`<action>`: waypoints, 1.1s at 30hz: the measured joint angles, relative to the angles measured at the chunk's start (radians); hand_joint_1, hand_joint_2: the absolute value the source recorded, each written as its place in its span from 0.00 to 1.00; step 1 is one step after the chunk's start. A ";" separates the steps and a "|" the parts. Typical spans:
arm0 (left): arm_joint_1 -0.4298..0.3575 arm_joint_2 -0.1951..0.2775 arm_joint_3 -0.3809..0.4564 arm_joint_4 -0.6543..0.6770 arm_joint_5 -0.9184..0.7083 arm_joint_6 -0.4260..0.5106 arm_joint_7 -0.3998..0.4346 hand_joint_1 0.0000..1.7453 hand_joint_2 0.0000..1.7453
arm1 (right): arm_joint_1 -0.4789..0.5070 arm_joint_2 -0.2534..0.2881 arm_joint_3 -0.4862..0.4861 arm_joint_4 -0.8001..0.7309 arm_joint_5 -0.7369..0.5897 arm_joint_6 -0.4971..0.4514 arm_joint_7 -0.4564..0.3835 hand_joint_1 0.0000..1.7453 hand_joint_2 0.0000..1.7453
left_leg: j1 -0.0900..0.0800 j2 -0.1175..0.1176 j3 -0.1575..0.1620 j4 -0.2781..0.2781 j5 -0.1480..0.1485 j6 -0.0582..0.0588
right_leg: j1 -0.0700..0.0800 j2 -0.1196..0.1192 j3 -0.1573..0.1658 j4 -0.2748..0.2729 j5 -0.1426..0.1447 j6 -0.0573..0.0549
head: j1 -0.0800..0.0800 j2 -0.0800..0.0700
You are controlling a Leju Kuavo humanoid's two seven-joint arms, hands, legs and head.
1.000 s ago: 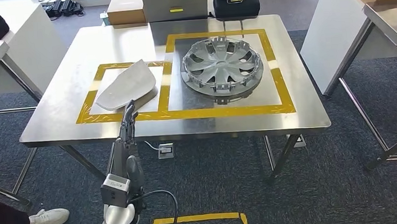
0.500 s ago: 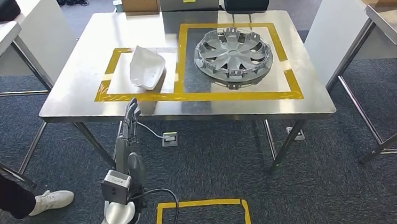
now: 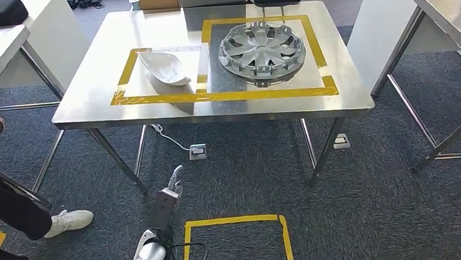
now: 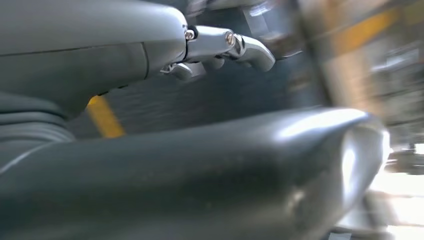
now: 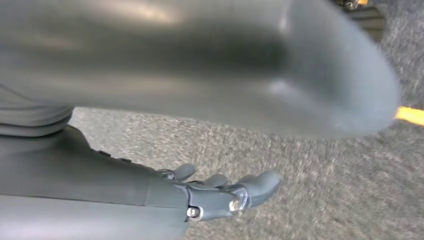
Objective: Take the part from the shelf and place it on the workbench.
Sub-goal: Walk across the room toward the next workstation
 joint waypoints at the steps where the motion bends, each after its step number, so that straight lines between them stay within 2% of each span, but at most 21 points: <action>1: -0.003 0.002 0.001 0.054 -0.011 -0.012 0.070 0.00 0.00 | 0.000 0.000 0.000 0.000 0.005 0.003 0.003 0.00 0.00 | 0.003 0.000 -0.009 0.060 -0.032 -0.006 | -0.002 -0.002 -0.015 0.001 0.011 0.001 | -0.002 0.000; 2: 0.000 0.006 0.002 0.104 -0.022 -0.030 0.143 0.00 0.00 | 0.000 0.001 0.000 0.000 0.011 0.007 0.005 0.00 0.00 | 0.007 0.000 -0.007 0.100 -0.040 -0.012 | -0.004 -0.002 -0.031 0.004 0.022 0.002 | -0.004 0.000; 3: 0.007 0.011 0.003 0.150 -0.033 -0.055 0.217 0.00 0.00 | 0.001 0.001 0.000 0.000 0.018 0.012 0.007 0.00 0.00 | 0.010 0.000 0.010 0.109 -0.027 -0.017 | -0.007 -0.002 -0.047 0.008 0.031 0.005 | -0.006 0.000; 5: 0.026 0.022 0.004 0.225 -0.055 -0.108 0.359 0.00 0.00 | 0.003 0.001 0.000 0.000 0.030 0.021 0.009 0.00 0.00 | 0.018 0.001 0.091 0.028 0.018 -0.027 | -0.013 -0.002 -0.079 0.022 0.047 0.016 | -0.010 0.000; 6: 0.036 0.026 0.004 0.256 -0.060 -0.138 0.432 0.00 0.00 | 0.003 0.001 0.000 0.000 0.034 0.025 0.010 0.00 0.00 | 0.018 0.000 0.141 -0.042 0.019 -0.028 | -0.015 -0.002 -0.094 0.031 0.053 0.023 | -0.014 0.000; 8: 0.059 0.035 0.004 0.307 -0.060 -0.195 0.562 0.00 0.00 | 0.003 0.000 0.001 0.000 0.041 0.031 0.009 0.00 0.00 | 0.015 -0.004 0.199 -0.134 0.000 -0.013 | -0.015 -0.002 -0.108 0.043 0.065 0.038 | -0.017 0.000; 11: 0.098 0.045 0.004 0.364 -0.075 -0.248 0.687 0.00 0.00 | 0.003 0.000 0.002 0.000 0.046 0.034 0.009 0.00 0.00 | 0.009 -0.005 0.192 -0.147 0.004 0.024 | -0.019 -0.001 -0.110 0.041 0.078 0.059 | -0.016 0.000; 12: 0.109 0.047 0.003 0.378 -0.081 -0.255 0.707 0.00 0.00 | 0.003 0.000 0.002 0.000 0.047 0.034 0.009 0.00 0.00 | 0.009 -0.004 0.184 -0.148 0.012 0.034 | -0.022 -0.001 -0.116 0.052 0.061 0.064 | -0.015 0.000; 15: 0.135 0.052 0.001 0.406 -0.093 -0.250 0.737 0.00 0.75 | 0.003 0.001 0.003 0.000 0.044 0.034 0.009 0.00 0.00 | 0.009 -0.001 0.151 -0.151 0.042 0.050 | -0.023 0.000 -0.158 0.193 -0.076 0.073 | -0.006 0.000; 16: 0.143 0.054 0.000 0.413 -0.095 -0.242 0.741 0.00 1.00 | 0.003 0.001 0.002 0.000 0.041 0.033 0.010 0.00 0.25 | 0.008 0.000 0.138 -0.150 0.052 0.051 | -0.022 0.000 -0.172 0.259 -0.114 0.074 | -0.004 0.000; 17: 0.151 0.056 0.000 0.418 -0.097 -0.233 0.744 0.00 1.00 | 0.004 0.001 0.002 0.000 0.040 0.032 0.011 0.00 0.50 | 0.006 0.001 0.125 -0.150 0.062 0.052 | -0.021 0.000 -0.177 0.308 -0.129 0.074 | -0.002 0.000; 19: 0.164 0.060 -0.001 0.426 -0.095 -0.221 0.745 0.00 1.00 | 0.005 0.001 0.003 0.000 0.042 0.031 0.014 0.00 1.00 | 0.003 0.003 0.104 -0.149 0.081 0.050 | -0.018 0.001 -0.141 0.316 -0.102 0.066 | 0.001 0.000; 20: 0.170 0.061 0.000 0.428 -0.093 -0.218 0.744 0.00 1.00 | 0.008 0.001 0.006 0.000 0.041 0.032 0.019 0.00 1.00 | 0.001 0.003 0.095 -0.149 0.089 0.049 | -0.014 0.001 -0.093 0.264 -0.077 0.058 | 0.001 0.000; 22: 0.176 0.063 0.000 0.423 -0.088 -0.217 0.738 0.00 1.00 | 0.017 -0.001 0.024 0.000 0.022 0.038 0.027 0.00 1.00 | -0.001 0.003 0.085 -0.148 0.104 0.044 | -0.005 0.001 0.018 0.115 -0.072 0.038 | 0.002 0.000; 24: 0.180 0.064 0.001 0.415 -0.081 -0.217 0.729 0.00 1.00 | 0.031 -0.003 0.051 0.000 -0.022 0.043 0.030 0.00 0.50 | 0.002 0.002 0.085 -0.150 0.115 0.033 | 0.005 0.001 0.072 0.030 -0.092 0.026 | 0.003 0.000; 25: 0.183 0.065 0.003 0.412 -0.078 -0.217 0.724 0.00 1.00 | 0.038 -0.004 0.066 0.000 -0.048 0.046 0.030 0.00 0.50 | 0.003 0.003 0.085 -0.153 0.120 0.025 | 0.008 0.001 0.074 0.023 -0.091 0.023 | 0.004 0.000; 26: 0.187 0.066 0.006 0.408 -0.073 -0.218 0.719 0.00 0.75 | 0.045 -0.005 0.082 0.000 -0.078 0.048 0.030 0.00 0.50 | 0.004 0.003 0.086 -0.154 0.124 0.018 | 0.007 0.001 0.072 0.018 -0.085 0.017 | 0.006 0.000; 28: 0.202 0.070 0.015 0.403 -0.064 -0.219 0.711 0.00 0.25 | 0.056 -0.008 0.115 -0.004 -0.137 0.052 0.030 0.00 1.00 | 0.006 0.002 0.076 -0.132 0.102 0.006 | 0.002 0.000 0.066 0.009 -0.068 0.005 | 0.005 0.000; 29: 0.211 0.073 0.020 0.402 -0.059 -0.220 0.706 0.00 0.00 | 0.060 -0.008 0.132 -0.009 -0.167 0.054 0.030 0.00 1.00 | 0.006 0.001 0.061 -0.092 0.069 0.001 | -0.001 -0.001 0.061 0.006 -0.059 0.000 | 0.001 0.000; 31: 0.233 0.076 0.031 0.401 -0.050 -0.223 0.697 0.00 0.00 | 0.065 -0.010 0.167 -0.024 -0.227 0.059 0.029 0.00 1.00 | 0.008 -0.001 0.016 0.036 -0.017 -0.010 | -0.001 -0.002 0.046 0.008 -0.048 -0.005 | -0.006 0.000; 33: 0.261 0.080 0.043 0.403 -0.040 -0.225 0.688 0.00 0.00 | 0.066 -0.011 0.201 -0.045 -0.285 0.064 0.029 0.00 0.50 | 0.012 -0.001 -0.001 0.119 -0.055 -0.022 | -0.002 -0.004 0.030 0.014 -0.040 -0.005 | -0.010 0.000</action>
